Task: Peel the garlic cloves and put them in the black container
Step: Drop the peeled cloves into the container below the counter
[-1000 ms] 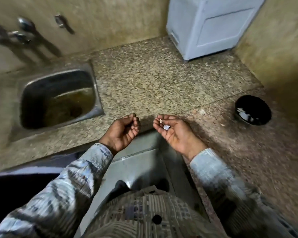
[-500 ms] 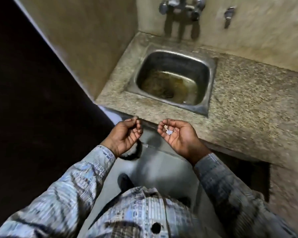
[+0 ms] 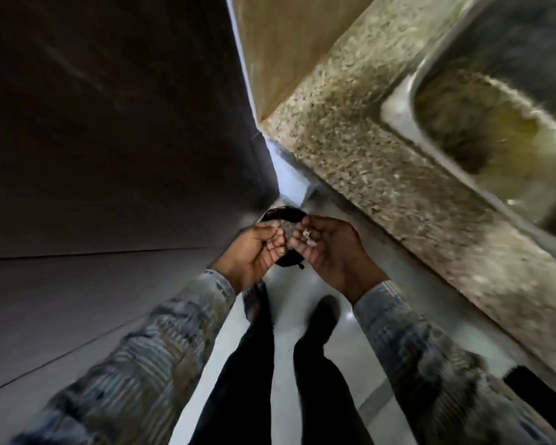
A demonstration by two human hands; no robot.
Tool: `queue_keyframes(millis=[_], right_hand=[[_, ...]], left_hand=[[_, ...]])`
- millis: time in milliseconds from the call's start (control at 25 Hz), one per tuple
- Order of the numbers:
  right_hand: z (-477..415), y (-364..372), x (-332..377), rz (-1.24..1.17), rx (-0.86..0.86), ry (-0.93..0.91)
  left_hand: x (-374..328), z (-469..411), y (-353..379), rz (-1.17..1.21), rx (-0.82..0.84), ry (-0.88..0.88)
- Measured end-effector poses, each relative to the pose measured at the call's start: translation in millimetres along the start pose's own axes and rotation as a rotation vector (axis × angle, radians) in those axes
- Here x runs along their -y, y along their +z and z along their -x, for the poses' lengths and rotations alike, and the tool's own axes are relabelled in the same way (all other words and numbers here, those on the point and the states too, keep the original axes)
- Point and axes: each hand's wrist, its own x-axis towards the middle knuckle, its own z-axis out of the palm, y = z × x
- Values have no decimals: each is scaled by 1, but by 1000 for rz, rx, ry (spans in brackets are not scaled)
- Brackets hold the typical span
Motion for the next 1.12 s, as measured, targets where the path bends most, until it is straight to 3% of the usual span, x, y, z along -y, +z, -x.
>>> queue_keyframes(millis=[320,440,600,720,880,920,1040,1120], right_hand=[[-284,-66,-74,315,-135,63],[-347,-90,-99,436,-155,100],[-404,-119,-126,380,-230,91],[-418,-130,-143,445,-247,5],[-407,-145,-150,1033,-94,-268],[-405,-149,-144,1110,-99,-248],[-367,-130,-121,1219,-21,-348],[-294,-96,-99,1301,5,-439]], left_hand=[[63,-245,-80,-79,-220,-81],[89,-299,-95,-5,-279,-69],[113,-336,-90,266,-224,-51],[125,-338,-83,280,-250,-116],[126,-322,-77,216,-49,-101],[123,-309,-76,186,-37,-95],[102,-258,-77,25,-168,2],[83,-215,-77,-100,-271,112]])
